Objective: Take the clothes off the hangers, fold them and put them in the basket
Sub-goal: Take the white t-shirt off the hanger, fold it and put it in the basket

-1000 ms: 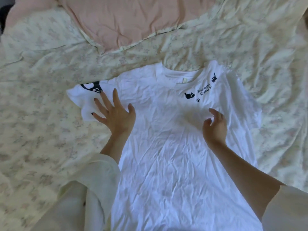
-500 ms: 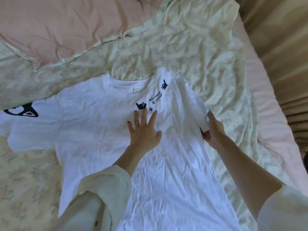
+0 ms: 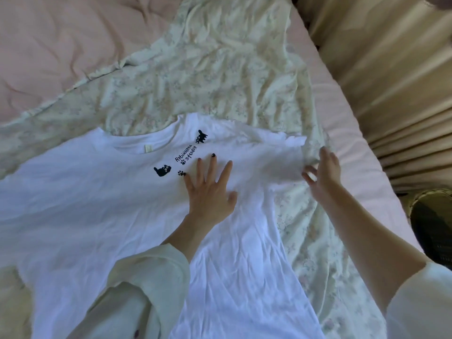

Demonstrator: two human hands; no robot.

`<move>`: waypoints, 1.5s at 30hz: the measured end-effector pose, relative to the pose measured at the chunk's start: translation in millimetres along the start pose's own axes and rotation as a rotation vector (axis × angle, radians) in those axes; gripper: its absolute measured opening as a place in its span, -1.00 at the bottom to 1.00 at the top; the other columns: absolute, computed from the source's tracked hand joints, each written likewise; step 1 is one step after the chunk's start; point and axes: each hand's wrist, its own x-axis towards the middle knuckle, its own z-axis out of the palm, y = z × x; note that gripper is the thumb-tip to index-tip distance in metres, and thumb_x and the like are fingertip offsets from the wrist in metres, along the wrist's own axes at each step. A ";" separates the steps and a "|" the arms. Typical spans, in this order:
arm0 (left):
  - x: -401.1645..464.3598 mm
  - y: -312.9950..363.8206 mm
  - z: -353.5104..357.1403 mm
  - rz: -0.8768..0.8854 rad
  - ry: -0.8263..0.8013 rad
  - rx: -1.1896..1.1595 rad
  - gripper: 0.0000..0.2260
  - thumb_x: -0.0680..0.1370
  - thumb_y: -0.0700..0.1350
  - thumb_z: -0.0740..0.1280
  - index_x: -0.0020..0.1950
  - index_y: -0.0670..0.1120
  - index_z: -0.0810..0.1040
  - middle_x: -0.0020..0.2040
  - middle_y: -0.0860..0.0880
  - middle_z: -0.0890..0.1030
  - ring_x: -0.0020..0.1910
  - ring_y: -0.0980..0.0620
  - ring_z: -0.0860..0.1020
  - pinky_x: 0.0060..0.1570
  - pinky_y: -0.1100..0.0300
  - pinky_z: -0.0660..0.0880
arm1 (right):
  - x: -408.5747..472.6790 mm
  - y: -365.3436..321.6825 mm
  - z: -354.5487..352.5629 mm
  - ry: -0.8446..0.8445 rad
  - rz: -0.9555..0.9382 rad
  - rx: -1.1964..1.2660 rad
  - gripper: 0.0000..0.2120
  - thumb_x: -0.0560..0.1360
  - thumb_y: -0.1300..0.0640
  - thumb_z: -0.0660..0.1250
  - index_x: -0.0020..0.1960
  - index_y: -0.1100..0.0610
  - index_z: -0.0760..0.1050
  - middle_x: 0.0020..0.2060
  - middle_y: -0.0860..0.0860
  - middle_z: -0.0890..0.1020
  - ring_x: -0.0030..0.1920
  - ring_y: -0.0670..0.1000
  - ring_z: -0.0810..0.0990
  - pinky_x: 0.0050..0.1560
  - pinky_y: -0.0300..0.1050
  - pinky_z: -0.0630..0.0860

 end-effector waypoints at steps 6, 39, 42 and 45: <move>12.5 -1.7 -0.1 -0.003 -0.073 0.062 -0.36 0.55 0.17 0.15 0.54 0.15 -0.10 0.56 -0.01 -0.23 0.51 -0.17 -0.26 0.39 -0.31 -0.13 | 3.7 14.3 -2.4 -0.034 0.062 -0.289 -0.54 0.51 0.17 0.27 0.39 0.10 0.30 0.06 0.05 0.46 -0.01 0.04 0.45 -0.15 -0.12 0.42; -1.4 -83.3 -56.7 -0.556 -0.065 -1.775 -0.53 0.58 0.26 0.05 0.18 -0.06 0.52 0.04 -0.05 0.64 0.00 -0.02 0.62 0.01 0.09 0.54 | -107.5 84.1 71.4 -1.010 -0.765 -1.062 -0.51 0.54 0.13 0.24 0.42 0.23 0.24 0.40 0.05 0.35 0.53 0.01 0.02 0.51 -0.05 -0.09; -8.9 -80.0 -52.0 -0.465 -0.110 -1.604 -0.73 0.61 0.07 0.17 0.19 -0.04 0.51 0.05 -0.02 0.65 -0.02 0.06 0.64 -0.03 0.22 0.56 | -104.7 93.4 65.6 -0.814 -0.901 -1.181 -0.54 0.60 0.09 0.12 0.47 0.14 0.18 0.51 0.07 0.13 0.54 0.04 -0.06 0.50 0.03 -0.18; -7.9 -72.2 -49.8 -0.529 0.032 -1.427 -0.90 0.59 -0.12 0.22 0.03 -0.06 0.53 -0.04 -0.05 0.62 -0.10 0.02 0.61 -0.17 0.27 0.52 | -98.3 101.1 63.5 -0.813 -0.856 -1.573 -0.47 0.62 -0.05 -0.04 0.54 0.00 -0.09 0.54 0.04 -0.14 0.52 0.07 -0.23 0.48 0.14 -0.24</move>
